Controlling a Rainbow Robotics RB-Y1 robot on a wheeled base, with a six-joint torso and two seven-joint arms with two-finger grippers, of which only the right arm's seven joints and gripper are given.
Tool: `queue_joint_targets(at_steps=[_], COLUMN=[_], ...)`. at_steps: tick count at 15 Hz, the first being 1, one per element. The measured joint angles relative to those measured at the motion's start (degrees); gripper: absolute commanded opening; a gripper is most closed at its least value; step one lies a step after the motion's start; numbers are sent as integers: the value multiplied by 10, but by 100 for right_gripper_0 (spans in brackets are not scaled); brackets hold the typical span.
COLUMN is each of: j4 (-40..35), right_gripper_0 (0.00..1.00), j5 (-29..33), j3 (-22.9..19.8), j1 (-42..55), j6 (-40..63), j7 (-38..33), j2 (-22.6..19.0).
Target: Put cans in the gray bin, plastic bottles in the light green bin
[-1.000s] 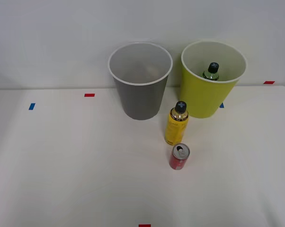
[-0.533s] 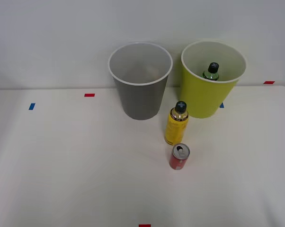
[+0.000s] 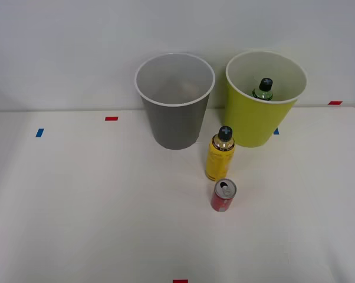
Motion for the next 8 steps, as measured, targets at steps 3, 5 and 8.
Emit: queue_joint_targets(at_steps=[3, 5, 8], j4=[0, 0, 0], right_gripper_0=[100, 100, 100], j5=[0, 0, 0], j3=[0, 0, 0], j1=[0, 0, 0], j6=[0, 0, 0], j7=[0, 0, 0], j2=[0, 0, 0])
